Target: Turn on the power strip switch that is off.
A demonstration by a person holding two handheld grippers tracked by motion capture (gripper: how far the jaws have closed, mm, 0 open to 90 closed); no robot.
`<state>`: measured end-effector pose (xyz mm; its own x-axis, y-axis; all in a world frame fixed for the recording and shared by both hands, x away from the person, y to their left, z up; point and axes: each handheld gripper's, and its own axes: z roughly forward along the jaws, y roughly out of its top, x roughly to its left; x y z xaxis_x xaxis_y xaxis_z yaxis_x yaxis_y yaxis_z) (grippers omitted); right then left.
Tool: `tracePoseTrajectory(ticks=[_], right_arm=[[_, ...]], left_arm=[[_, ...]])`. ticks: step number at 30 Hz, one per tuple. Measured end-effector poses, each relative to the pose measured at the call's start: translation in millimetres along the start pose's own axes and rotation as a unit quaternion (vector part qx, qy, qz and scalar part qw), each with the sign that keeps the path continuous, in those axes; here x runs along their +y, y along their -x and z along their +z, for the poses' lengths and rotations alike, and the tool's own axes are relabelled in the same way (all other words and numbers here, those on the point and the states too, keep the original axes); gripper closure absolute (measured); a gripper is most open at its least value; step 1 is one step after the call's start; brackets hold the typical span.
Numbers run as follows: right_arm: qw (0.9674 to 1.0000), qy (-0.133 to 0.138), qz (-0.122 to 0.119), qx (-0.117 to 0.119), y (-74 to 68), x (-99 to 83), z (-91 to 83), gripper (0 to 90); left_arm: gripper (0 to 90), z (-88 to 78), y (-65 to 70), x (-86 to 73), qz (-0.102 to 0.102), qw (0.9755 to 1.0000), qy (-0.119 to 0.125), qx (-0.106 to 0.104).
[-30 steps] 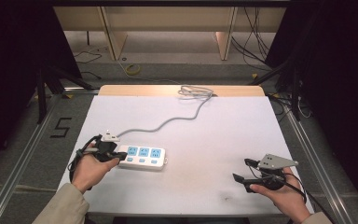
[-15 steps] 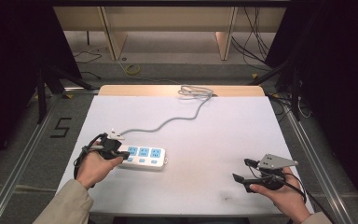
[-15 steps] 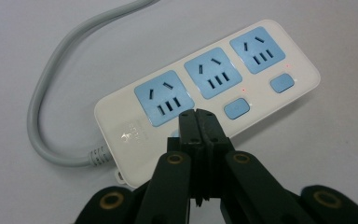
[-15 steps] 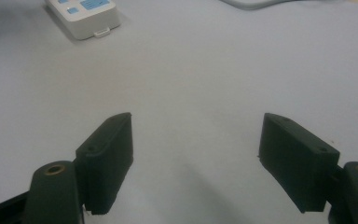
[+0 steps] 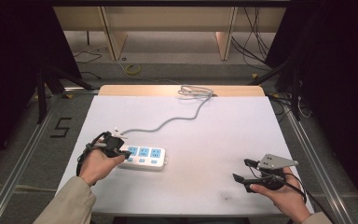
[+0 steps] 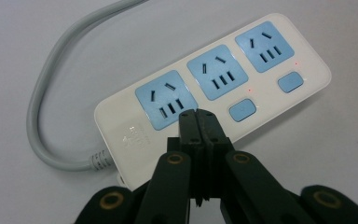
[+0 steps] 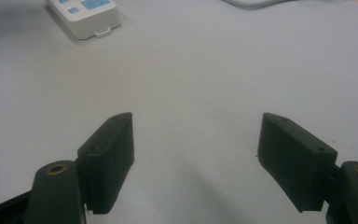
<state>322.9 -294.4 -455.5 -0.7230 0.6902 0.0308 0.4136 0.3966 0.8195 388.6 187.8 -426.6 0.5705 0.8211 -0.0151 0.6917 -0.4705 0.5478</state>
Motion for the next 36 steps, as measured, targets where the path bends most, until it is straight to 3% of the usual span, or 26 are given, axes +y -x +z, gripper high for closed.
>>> tracePoseTrajectory(ticks=[18,36], right_arm=[[1.0000,0.000,0.001,0.002,-0.1,-0.1,0.3,27.6],[1.0000,0.000,0.001,0.003,-0.2,-0.3,0.7,27.6]], left_arm=[[89.8,10.7,1.6,5.6,0.017,0.9993,-0.033,0.006],[89.8,17.3,4.3,9.7,0.022,0.9986,-0.047,0.008]])
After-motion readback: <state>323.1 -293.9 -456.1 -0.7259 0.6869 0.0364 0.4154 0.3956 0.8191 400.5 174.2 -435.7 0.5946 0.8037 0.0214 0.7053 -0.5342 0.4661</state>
